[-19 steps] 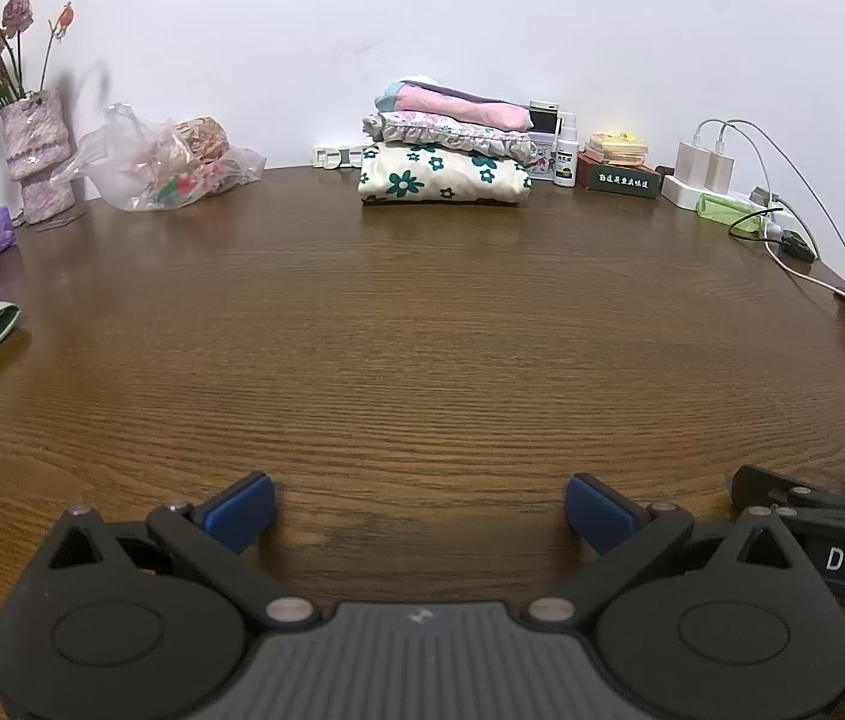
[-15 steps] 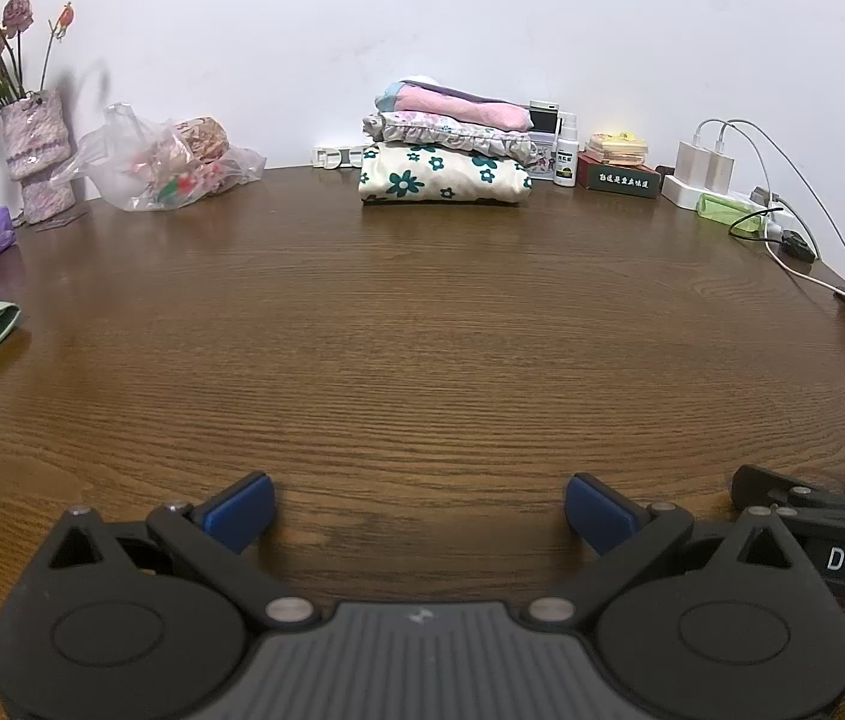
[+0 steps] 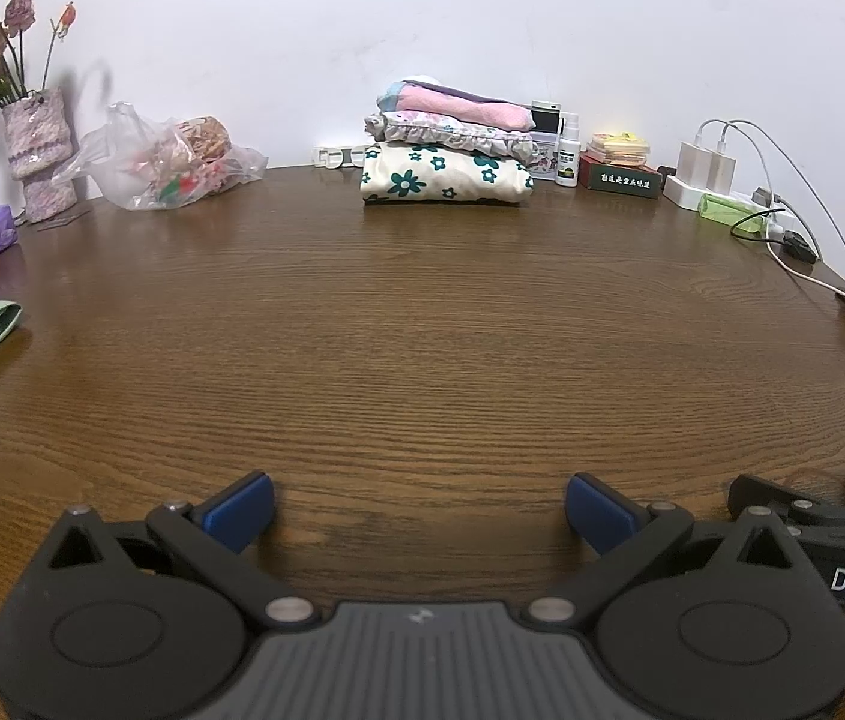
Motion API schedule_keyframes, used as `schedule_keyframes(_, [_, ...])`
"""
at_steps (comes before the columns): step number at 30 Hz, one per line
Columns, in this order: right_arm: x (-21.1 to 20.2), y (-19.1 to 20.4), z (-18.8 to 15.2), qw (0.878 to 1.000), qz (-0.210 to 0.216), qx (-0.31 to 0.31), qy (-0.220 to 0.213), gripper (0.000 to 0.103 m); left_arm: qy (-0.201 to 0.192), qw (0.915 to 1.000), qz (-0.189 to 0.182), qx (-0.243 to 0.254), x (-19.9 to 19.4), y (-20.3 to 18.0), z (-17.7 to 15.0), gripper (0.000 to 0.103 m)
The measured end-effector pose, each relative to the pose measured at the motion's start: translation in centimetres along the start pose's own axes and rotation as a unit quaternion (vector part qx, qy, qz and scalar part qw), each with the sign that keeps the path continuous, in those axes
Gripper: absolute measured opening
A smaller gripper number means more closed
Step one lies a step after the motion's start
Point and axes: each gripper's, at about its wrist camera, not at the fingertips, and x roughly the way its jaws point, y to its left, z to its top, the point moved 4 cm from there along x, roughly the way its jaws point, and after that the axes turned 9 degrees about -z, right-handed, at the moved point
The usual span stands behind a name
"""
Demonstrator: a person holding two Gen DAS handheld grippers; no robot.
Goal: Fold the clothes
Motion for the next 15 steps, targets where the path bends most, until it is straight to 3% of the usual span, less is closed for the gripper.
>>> schedule_keyframes(15, [0.04,0.07,-0.14,1.0,-0.003,0.002,-0.002,0.103,-0.001,1.0,0.001,-0.001,-0.09,0.06,-0.13,0.103])
